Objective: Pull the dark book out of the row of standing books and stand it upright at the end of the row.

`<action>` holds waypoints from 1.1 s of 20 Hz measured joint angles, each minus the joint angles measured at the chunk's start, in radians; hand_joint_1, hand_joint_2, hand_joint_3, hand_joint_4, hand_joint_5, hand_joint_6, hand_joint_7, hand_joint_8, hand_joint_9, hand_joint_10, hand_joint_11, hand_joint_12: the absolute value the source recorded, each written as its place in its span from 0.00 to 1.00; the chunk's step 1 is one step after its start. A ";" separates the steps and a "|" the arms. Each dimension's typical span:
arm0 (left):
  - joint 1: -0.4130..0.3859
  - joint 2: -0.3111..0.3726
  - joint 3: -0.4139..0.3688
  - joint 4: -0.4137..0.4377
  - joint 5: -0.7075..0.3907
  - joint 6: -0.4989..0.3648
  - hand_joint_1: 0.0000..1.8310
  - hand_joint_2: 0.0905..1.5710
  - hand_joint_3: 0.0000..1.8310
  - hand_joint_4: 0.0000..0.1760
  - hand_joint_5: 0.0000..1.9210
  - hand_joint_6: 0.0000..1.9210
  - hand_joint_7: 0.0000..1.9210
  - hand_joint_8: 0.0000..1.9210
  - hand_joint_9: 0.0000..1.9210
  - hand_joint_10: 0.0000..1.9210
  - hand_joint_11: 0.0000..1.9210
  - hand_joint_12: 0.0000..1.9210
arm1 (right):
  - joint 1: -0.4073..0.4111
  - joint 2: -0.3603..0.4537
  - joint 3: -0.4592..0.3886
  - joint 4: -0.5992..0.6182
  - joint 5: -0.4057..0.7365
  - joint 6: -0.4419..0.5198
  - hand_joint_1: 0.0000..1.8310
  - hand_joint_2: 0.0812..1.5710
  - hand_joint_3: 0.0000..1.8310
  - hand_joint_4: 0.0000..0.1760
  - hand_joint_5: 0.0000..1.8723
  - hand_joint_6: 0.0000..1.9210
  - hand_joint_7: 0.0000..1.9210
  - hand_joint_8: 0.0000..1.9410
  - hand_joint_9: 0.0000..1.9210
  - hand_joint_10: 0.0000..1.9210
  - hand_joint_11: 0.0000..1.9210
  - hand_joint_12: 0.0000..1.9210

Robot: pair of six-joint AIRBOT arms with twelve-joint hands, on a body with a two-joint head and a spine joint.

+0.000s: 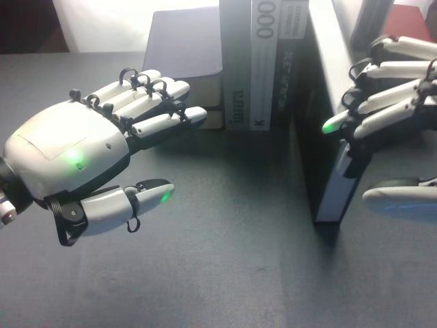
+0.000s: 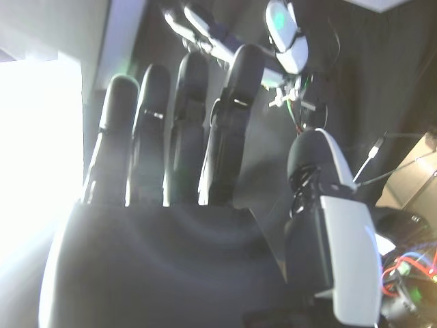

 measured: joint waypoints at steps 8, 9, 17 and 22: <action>0.008 0.000 -0.002 -0.008 -0.014 0.000 0.09 0.90 0.00 0.25 0.10 0.00 0.00 0.00 0.00 0.00 0.00 0.00 | -0.019 0.013 0.009 0.072 0.156 -0.016 0.25 0.85 0.02 0.00 0.12 0.50 0.15 0.48 0.05 0.67 0.01 1.00; 0.013 0.000 -0.002 -0.011 -0.022 0.000 0.10 0.90 0.00 0.25 0.10 0.00 0.00 0.00 0.00 0.00 0.00 0.00 | -0.022 0.013 0.010 0.100 0.178 -0.039 0.20 0.86 0.03 0.00 0.07 0.48 0.11 0.40 0.01 0.58 0.00 0.96; 0.038 0.000 -0.002 -0.060 -0.106 0.002 0.09 0.84 0.00 0.03 0.00 0.00 0.00 0.00 0.00 0.00 0.00 0.00 | -0.176 0.006 0.044 0.420 0.416 -0.119 0.10 0.87 0.01 0.00 0.00 0.00 0.00 0.00 0.00 0.00 0.00 1.00; 0.063 0.011 -0.013 -0.109 -0.204 0.003 0.04 0.79 0.00 0.61 0.00 0.00 0.00 0.00 0.00 0.00 0.00 0.00 | -0.314 0.010 0.035 0.578 0.613 -0.122 0.10 0.83 0.00 0.00 0.00 0.00 0.00 0.00 0.00 0.00 0.00 1.00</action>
